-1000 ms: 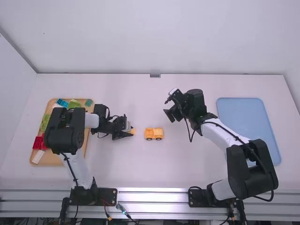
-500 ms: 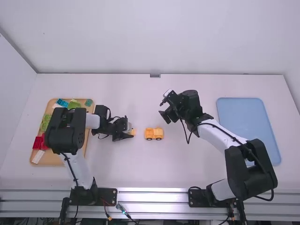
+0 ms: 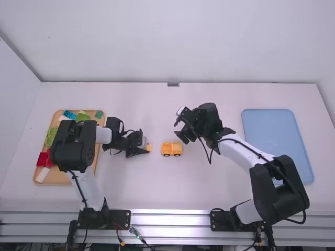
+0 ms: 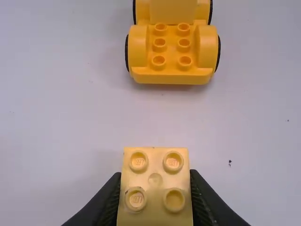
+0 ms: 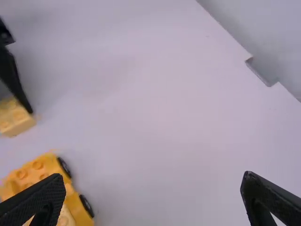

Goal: Assemble lego blocks to make yellow taxi

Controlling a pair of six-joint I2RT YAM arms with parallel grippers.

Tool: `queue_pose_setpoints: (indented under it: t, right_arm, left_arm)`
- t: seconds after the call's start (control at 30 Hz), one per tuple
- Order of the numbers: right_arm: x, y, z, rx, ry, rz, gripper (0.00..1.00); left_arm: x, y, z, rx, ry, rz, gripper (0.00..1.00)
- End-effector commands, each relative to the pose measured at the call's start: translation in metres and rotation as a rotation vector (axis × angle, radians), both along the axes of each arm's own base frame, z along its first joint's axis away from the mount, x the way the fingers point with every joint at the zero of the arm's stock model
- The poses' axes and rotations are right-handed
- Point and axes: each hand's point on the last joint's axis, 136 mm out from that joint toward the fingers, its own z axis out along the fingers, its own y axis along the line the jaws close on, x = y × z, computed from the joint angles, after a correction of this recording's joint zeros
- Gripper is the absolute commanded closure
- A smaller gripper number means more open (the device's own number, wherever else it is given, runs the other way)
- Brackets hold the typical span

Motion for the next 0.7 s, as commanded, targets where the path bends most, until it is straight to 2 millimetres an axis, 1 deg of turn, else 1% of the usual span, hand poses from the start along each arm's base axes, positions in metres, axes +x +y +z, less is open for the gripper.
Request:
queue_pose_setpoints:
  t: [0.0,0.03,0.07,0.17,0.2,0.3,0.37,0.43,0.47,0.5,0.57,0.63,0.67]
  right_arm:
    - [-0.024,0.009,0.011,0.065,-0.007,0.194,0.01]
    - [-0.035,0.01,0.011,0.093,0.006,0.268,0.01]
    - [-0.041,0.009,0.01,0.112,0.013,0.311,0.01]
    - [-0.051,0.002,0.0,0.19,0.037,0.395,0.01]
    - [-0.051,0.001,-0.001,0.2,0.04,0.402,0.01]
    - [-0.05,-0.004,-0.023,0.301,0.079,0.456,0.01]
    - [-0.051,-0.003,-0.031,0.331,0.082,0.48,0.01]
    - [-0.048,0.0,-0.049,0.358,0.094,0.491,0.01]
    - [-0.048,0.0,-0.05,0.359,0.096,0.491,0.01]
    - [-0.045,0.002,-0.06,0.359,0.1,0.493,0.01]
    - [-0.044,0.004,-0.066,0.363,0.107,0.498,0.01]
    - [-0.044,0.01,-0.075,0.377,0.134,0.516,0.01]
    - [-0.044,0.011,-0.077,0.377,0.138,0.518,0.01]
  left_arm:
    - [0.003,0.0,-0.001,0.012,0.032,0.014,0.78]
    - [0.005,0.001,0.0,0.021,0.042,0.016,0.78]
    - [0.005,0.002,0.0,0.029,0.043,0.013,0.78]
    - [0.008,0.002,0.006,0.033,0.054,0.013,0.82]
    - [0.009,0.002,0.007,0.033,0.054,0.013,0.82]
    - [0.011,-0.006,0.021,0.007,0.046,-0.008,0.85]
    - [0.012,-0.01,0.027,0.001,0.028,-0.021,0.86]
    - [0.015,-0.02,0.034,-0.001,0.014,-0.026,0.85]
    - [0.016,-0.021,0.035,0.0,0.015,-0.024,0.85]
    - [0.019,-0.026,0.038,0.003,0.014,-0.016,0.85]
    - [0.021,-0.03,0.041,0.004,0.015,-0.011,0.86]
    - [0.02,-0.039,0.048,-0.001,-0.001,-0.032,0.86]
    - [0.02,-0.04,0.05,-0.004,-0.002,-0.035,0.86]
